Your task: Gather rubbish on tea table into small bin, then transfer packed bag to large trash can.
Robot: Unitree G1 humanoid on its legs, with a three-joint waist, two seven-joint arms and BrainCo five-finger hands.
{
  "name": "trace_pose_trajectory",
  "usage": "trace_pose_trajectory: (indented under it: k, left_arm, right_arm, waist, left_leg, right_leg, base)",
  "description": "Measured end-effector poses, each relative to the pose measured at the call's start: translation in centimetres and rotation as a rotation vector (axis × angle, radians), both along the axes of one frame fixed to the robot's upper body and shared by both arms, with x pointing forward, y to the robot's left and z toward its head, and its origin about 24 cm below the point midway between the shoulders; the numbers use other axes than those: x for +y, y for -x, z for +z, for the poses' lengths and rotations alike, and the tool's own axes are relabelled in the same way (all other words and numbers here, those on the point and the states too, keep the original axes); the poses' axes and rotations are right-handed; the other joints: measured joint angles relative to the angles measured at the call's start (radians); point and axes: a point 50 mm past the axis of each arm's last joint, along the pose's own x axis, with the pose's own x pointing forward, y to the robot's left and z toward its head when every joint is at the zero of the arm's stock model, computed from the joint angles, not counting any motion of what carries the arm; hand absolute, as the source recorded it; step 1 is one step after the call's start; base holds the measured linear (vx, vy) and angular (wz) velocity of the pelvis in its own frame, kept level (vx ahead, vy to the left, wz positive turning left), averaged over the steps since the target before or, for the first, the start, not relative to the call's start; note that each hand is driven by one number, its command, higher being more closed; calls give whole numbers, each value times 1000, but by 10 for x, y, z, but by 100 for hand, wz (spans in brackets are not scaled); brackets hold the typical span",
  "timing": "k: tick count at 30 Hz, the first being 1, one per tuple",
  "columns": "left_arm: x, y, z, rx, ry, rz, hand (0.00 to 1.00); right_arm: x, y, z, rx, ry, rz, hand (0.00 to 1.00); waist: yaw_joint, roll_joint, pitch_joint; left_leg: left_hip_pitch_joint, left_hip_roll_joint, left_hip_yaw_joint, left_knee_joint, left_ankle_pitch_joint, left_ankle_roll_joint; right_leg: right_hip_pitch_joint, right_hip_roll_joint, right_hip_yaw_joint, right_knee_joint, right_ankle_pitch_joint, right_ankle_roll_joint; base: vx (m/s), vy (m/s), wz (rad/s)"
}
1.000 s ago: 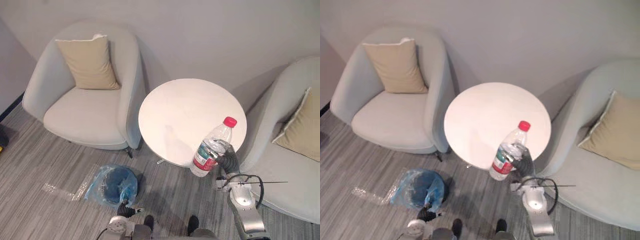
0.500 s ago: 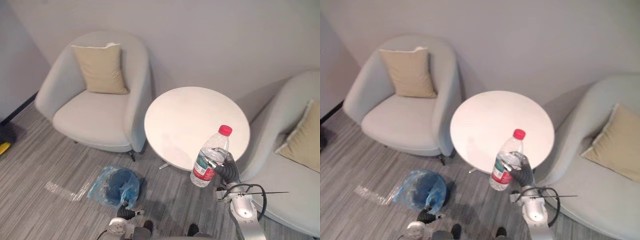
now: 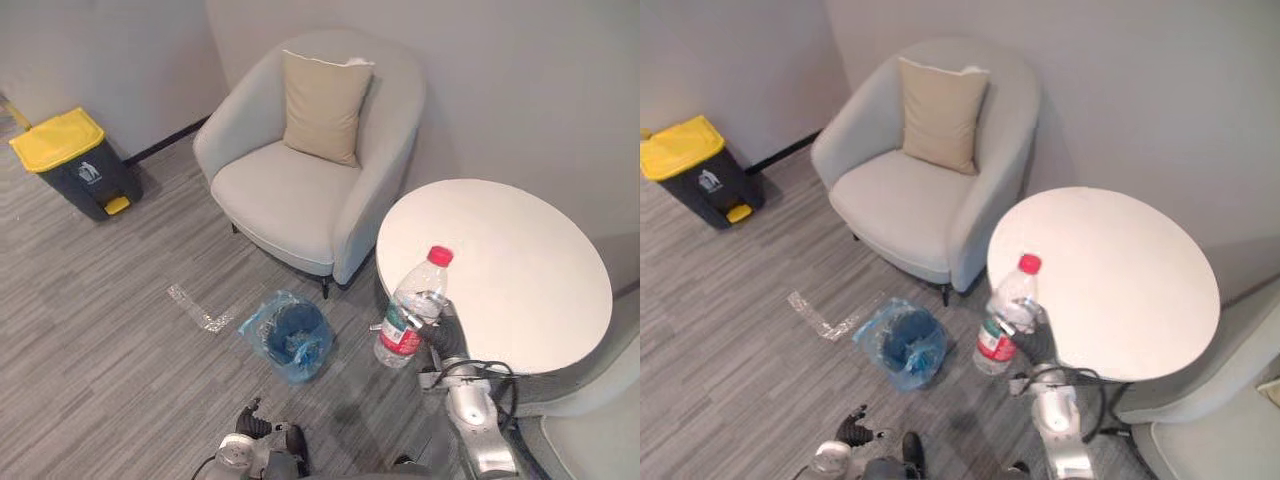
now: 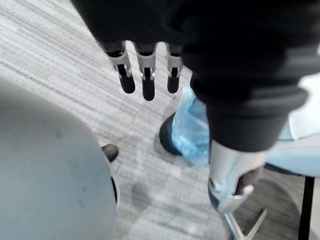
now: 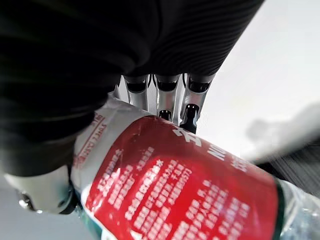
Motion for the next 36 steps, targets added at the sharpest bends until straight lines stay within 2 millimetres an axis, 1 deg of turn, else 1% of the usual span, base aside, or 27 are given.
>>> trace_pose_trajectory:
  k: [1, 2, 3, 4, 5, 7, 8, 9, 10, 11, 12, 14, 15, 17, 19, 20, 22, 25, 27, 29, 31, 32, 34, 36]
  left_arm:
    - [1, 0, 0, 0, 0, 5, 0]
    - [3, 0, 0, 2, -5, 6, 0]
    - [7, 0, 0, 4, -16, 8, 0]
    - [9, 0, 1, 1, -19, 15, 0]
    - [11, 0, 1, 0, -27, 31, 0]
    - [12, -2, 2, -6, -29, 35, 0]
    - [12, -2, 1, 0, -31, 35, 0]
    - [15, 0, 1, 8, -40, 36, 0]
    - [14, -1, 1, 5, -38, 38, 0]
    - [9, 1, -1, 19, -24, 41, 0]
    - [5, 3, -2, 25, -10, 49, 0]
    - [3, 5, -3, 31, 1, 71, 0]
    - [3, 5, -3, 36, 1, 76, 0]
    - [6, 2, -2, 22, -2, 81, 0]
    - [8, -3, 0, 7, -5, 87, 0]
    - [8, -3, 0, 7, -6, 92, 0]
    - [9, -3, 0, 8, -7, 94, 0]
    - [7, -2, 0, 15, -16, 75, 0]
    - [7, -2, 0, 11, -16, 72, 0]
    - [7, -2, 0, 11, -23, 60, 0]
    - [6, -2, 0, 12, -26, 50, 0]
    - [5, -4, 0, 7, -26, 39, 0]
    - [4, -10, 2, -9, -27, 36, 0]
    - [4, -26, 9, -56, -33, 50, 0]
  right_arm:
    - [2, 1, -1, 9, -2, 9, 100]
    - [6, 2, -2, 14, -9, 22, 100]
    - [9, 3, -3, 17, -14, 33, 100]
    - [10, 3, -2, 16, -15, 39, 100]
    - [11, 2, -2, 16, -17, 48, 100]
    - [11, 1, -2, 14, -17, 49, 100]
    - [11, 3, -3, 18, -19, 48, 100]
    - [10, 5, -4, 24, -23, 43, 100]
    - [8, 5, -5, 31, -18, 38, 100]
    - [4, 7, -7, 48, -11, 28, 100]
    - [0, 7, -7, 49, -7, 14, 100]
    - [-4, 8, -7, 48, -9, -5, 100]
    - [-7, 9, -7, 52, -9, -16, 100]
    - [-10, 12, -9, 58, -11, -27, 100]
    - [-10, 12, -9, 59, -9, -26, 100]
    - [-10, 12, -8, 57, -10, -26, 100]
    - [-8, 9, -7, 48, -14, -21, 100]
    - [-8, 8, -8, 50, -5, -23, 100]
    - [-4, 6, -13, 73, -2, -6, 100]
    - [2, 5, -18, 94, 3, 22, 100]
    - [8, 4, -23, 112, 37, 54, 100]
    - [12, 2, -29, 134, 68, 83, 100]
    - [16, -6, -33, 148, 120, 120, 100]
    - [20, -22, -26, 109, 181, 159, 100]
  waist:
    - [-1, 2, 5]
    - [-11, -1, 11]
    - [-23, 1, 21]
    - [-26, -8, 21]
    - [-26, -24, 20]
    - [-26, -29, 29]
    - [-30, -30, 28]
    - [-36, -59, 19]
    - [-44, -50, 28]
    - [-45, -41, 18]
    - [-33, -16, 6]
    - [-34, 2, 0]
    - [-35, 8, 1]
    - [-29, -2, 10]
    - [-12, -11, 19]
    - [-9, -13, 19]
    - [-8, -13, 21]
    - [-9, -5, 27]
    - [-8, -6, 29]
    - [-5, -6, 28]
    - [-7, 0, 32]
    - [-8, 5, 38]
    - [-8, 15, 58]
    - [-7, 31, 109]
  left_leg:
    - [10, -3, -14, 1, -3, 5]
    - [22, -3, -52, -1, -4, 6]
    - [24, 1, -97, -5, -4, 6]
    - [27, 1, -112, -10, -3, 7]
    - [31, 0, -119, -15, -2, 8]
    - [46, -10, -154, -14, -2, 8]
    - [49, -17, -175, -5, -2, 4]
    - [39, -43, -204, 24, -16, -9]
    - [41, -44, -230, 47, -26, -17]
    - [40, -37, -250, 53, -31, -25]
    - [36, -23, -262, 54, -35, -32]
    - [22, -2, -273, 62, -43, -45]
    - [17, 10, -267, 82, -51, -56]
    - [-16, 27, -229, 194, -61, -72]
    - [-29, 41, -186, 246, -62, -73]
    - [-30, 41, -186, 243, -62, -73]
    - [-25, 34, -190, 213, -63, -72]
    - [28, 23, -200, 119, -62, -72]
    - [41, 21, -184, 89, -60, -68]
    - [48, 19, -160, 63, -52, -55]
    - [43, 16, -149, 48, -46, -46]
    - [28, 16, -140, 50, -42, -40]
    - [-12, 15, -138, 66, -40, -36]
    - [-105, 15, -142, 117, -38, -32]
  right_leg:
    - [-47, -1, 83, 89, -4, -53]
    - [-99, 48, 211, 176, -52, -49]
    - [-125, 127, 310, 206, -118, -17]
    - [-138, 169, 347, 200, -150, -13]
    - [-155, 219, 362, 153, -178, -26]
    - [-163, 256, 376, 82, -180, -27]
    - [-163, 275, 400, 17, -167, -30]
    - [-142, 267, 429, -76, -99, -43]
    - [-127, 263, 405, -58, -98, -42]
    - [-118, 265, 377, -69, -108, -44]
    - [-107, 276, 356, -91, -106, -47]
    - [-73, 292, 320, -129, -102, -54]
    - [-53, 298, 302, -146, -102, -55]
    - [-6, 309, 280, -172, -102, -56]
    - [15, 313, 286, -175, -101, -57]
    - [16, 312, 290, -175, -101, -58]
    - [14, 307, 308, -192, -97, -64]
    - [12, 309, 316, -206, -93, -62]
    - [0, 309, 338, -206, -86, -57]
    - [-17, 309, 366, -206, -82, -52]
    - [-37, 310, 384, -206, -78, -48]
    - [-55, 310, 391, -203, -72, -47]
    - [-98, 310, 397, -184, -66, -46]
    - [-179, 308, 395, -145, -58, -47]
  base:
    - [13, 140, 57]
    - [57, 48, 79]
    - [64, 5, 91]
    - [77, -78, 100]
    - [82, -84, 73]
    - [106, -102, 64]
    - [141, -145, 86]
    - [124, -143, 93]
    - [192, -173, 88]
    - [225, -145, 59]
    - [238, -132, 43]
    - [195, -108, 41]
    - [206, -117, 57]
    - [143, -74, 46]
    - [100, -12, 12]
    - [91, 18, -2]
    - [53, 45, -8]
    - [21, 51, -4]
    - [-32, 58, -22]
    - [-51, 32, -38]
    - [-69, 25, -30]
    - [-77, 18, -18]
    - [-138, 16, -7]
    - [-213, 4, 9]
